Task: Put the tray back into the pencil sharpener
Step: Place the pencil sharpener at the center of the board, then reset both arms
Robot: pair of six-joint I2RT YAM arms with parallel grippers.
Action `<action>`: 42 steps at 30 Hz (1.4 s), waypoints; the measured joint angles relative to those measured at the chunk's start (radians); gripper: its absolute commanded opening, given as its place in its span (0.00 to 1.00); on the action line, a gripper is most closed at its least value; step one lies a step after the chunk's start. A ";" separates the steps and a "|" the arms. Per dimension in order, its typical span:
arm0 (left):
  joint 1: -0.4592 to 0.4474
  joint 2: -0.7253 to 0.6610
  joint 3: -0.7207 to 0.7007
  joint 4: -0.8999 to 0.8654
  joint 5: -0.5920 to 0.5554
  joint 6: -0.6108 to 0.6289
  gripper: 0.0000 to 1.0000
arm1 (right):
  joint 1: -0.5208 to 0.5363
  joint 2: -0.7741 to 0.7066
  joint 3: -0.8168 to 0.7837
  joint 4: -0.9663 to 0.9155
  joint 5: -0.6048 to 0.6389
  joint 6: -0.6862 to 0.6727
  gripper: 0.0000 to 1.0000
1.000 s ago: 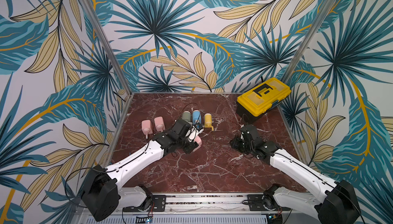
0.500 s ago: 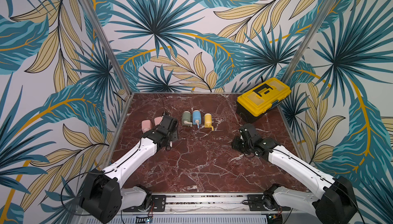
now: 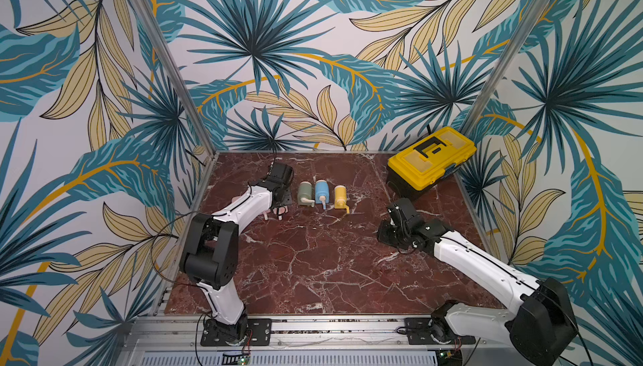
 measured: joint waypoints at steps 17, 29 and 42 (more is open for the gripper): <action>0.003 0.142 0.113 -0.007 0.031 0.017 0.81 | -0.005 0.031 0.029 -0.019 0.011 -0.031 0.22; -0.020 -0.248 -0.097 0.002 -0.082 -0.010 0.83 | -0.104 -0.056 0.022 -0.034 0.136 -0.118 0.38; -0.033 -0.948 -0.758 0.217 -0.160 0.117 0.84 | -0.331 -0.128 -0.297 0.444 0.414 -0.489 0.69</action>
